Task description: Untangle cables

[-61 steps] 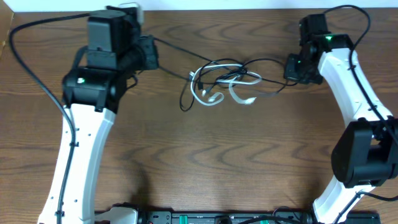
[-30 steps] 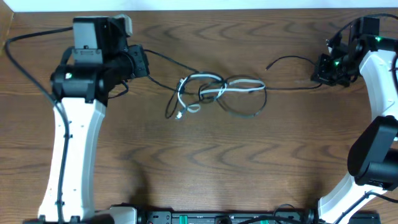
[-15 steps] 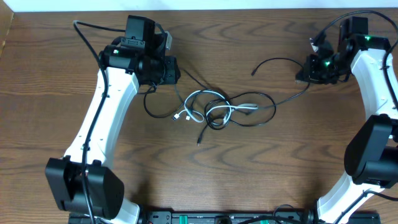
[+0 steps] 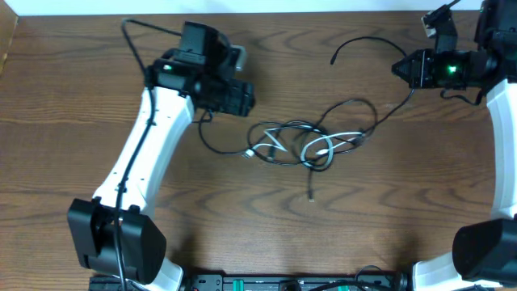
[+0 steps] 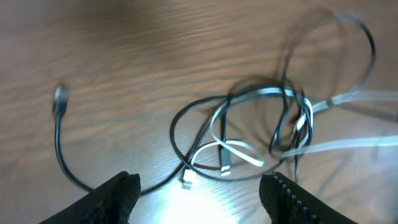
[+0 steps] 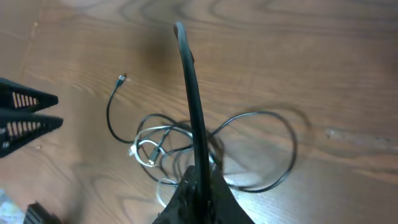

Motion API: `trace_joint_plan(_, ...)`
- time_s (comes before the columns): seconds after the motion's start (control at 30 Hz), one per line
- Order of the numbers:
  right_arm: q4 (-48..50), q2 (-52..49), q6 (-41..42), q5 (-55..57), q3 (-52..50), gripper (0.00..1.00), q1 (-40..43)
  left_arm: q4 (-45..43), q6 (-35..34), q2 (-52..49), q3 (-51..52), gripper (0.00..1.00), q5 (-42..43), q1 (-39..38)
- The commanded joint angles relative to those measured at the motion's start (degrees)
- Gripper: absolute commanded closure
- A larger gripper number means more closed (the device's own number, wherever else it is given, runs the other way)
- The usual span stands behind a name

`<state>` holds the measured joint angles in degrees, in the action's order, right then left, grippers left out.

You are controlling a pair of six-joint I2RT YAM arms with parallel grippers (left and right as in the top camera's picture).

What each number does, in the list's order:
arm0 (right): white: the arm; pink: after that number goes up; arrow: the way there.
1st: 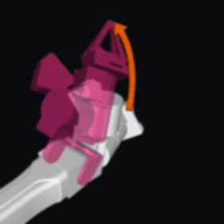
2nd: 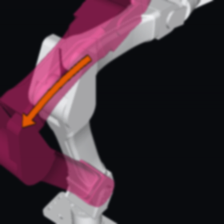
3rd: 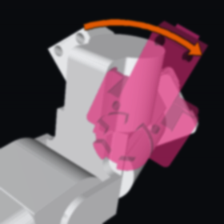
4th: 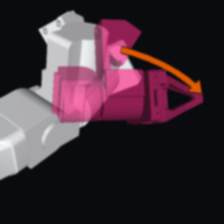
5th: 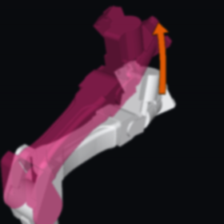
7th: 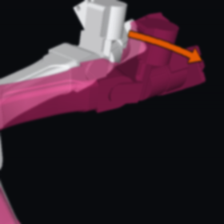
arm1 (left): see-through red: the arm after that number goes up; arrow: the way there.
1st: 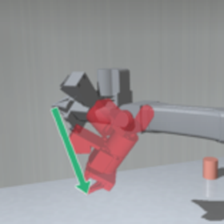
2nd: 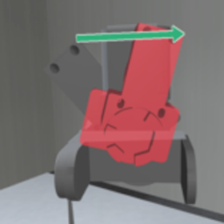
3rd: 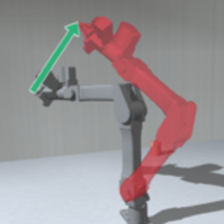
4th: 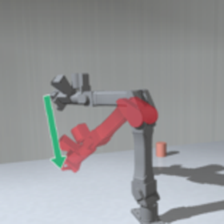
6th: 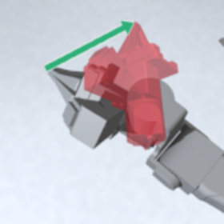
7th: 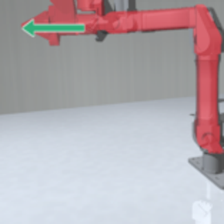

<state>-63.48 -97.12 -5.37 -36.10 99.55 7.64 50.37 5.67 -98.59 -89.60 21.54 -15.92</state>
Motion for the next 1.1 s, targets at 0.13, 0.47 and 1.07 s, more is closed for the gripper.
trace_joint_plan(0.13, -0.85, -3.26, 0.59, 1.46, -0.35, 0.99, -0.20, -2.67, 8.96, -2.43, 0.15, 0.32, 4.09, -8.09)
trace_joint_plan(0.47, -1.31, -3.30, 0.57, 1.77, -0.35, 0.99, -0.20, -12.52, 12.74, -12.28, 0.15, 0.32, 11.17, -15.96)
trace_joint_plan(1.07, -1.60, -3.30, 0.59, 4.15, -0.35, 0.99, -0.17, -16.90, 14.40, -22.51, 0.13, 0.37, 16.00, -19.23)
